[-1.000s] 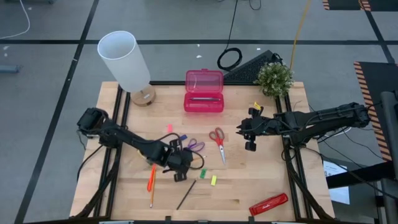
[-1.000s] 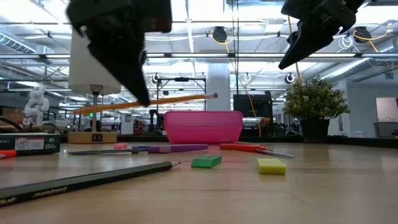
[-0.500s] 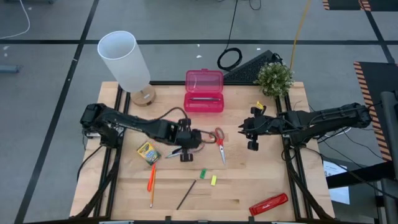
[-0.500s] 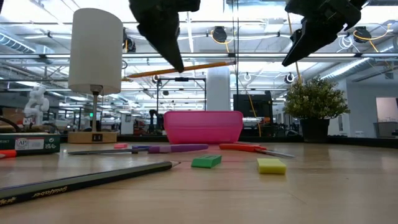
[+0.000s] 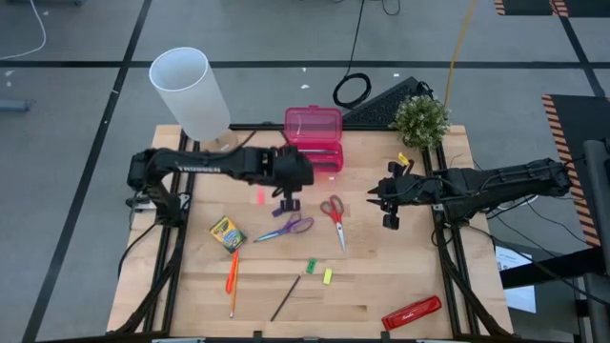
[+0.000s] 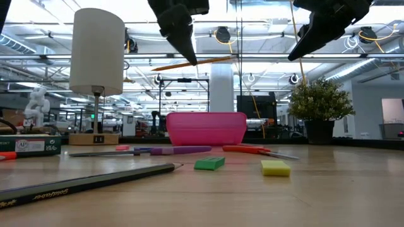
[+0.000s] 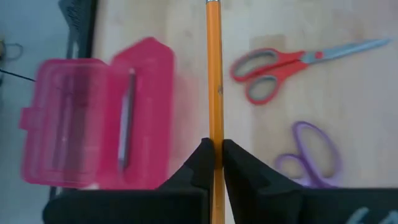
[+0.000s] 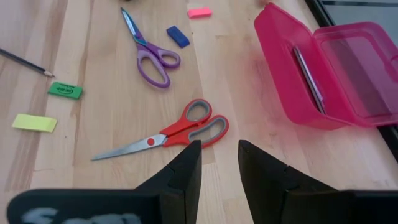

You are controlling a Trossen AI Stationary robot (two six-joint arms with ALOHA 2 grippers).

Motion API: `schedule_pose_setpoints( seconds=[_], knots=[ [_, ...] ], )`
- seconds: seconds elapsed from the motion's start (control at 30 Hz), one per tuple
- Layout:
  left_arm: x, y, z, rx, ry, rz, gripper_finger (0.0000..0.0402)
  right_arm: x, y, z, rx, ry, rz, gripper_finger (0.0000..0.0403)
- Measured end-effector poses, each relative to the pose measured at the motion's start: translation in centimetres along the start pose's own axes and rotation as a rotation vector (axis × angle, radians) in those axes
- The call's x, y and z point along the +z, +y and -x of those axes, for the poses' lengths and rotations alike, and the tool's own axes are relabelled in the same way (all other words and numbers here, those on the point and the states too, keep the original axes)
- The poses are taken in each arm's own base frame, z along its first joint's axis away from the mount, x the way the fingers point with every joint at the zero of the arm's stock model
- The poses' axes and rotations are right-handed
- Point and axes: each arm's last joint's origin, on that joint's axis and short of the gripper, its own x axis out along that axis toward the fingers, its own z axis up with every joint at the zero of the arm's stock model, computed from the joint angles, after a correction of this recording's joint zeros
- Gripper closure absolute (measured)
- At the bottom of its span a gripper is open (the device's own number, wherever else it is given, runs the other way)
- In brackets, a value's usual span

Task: Pack school essentials
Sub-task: Put the right yellow pencil into the red supply box

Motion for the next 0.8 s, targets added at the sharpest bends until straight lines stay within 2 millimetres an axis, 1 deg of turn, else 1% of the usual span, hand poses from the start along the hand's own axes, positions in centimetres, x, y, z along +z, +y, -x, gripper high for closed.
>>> schedule_pose_setpoints(
  seconds=[0.23,0.4,0.7,0.8],
  knots=[
    [0.1,3.6,-0.2,0.047,-0.049,-0.071,0.0376,0.0,0.0,0.0,0.000,0.000,0.007,0.0303],
    [0.0,6.5,-0.7,0.113,-0.090,-0.080,0.0376,0.0,0.0,0.0,0.000,0.003,0.001,0.0303],
    [-0.1,10.4,-0.9,0.124,-0.233,-0.146,0.0376,-0.1,0.0,0.0,-0.001,0.013,0.001,0.0303],
    [-0.2,11.4,-1.5,0.127,-0.257,-0.137,0.0376,-0.1,0.0,0.0,0.000,0.013,0.002,0.0303]
  ],
)
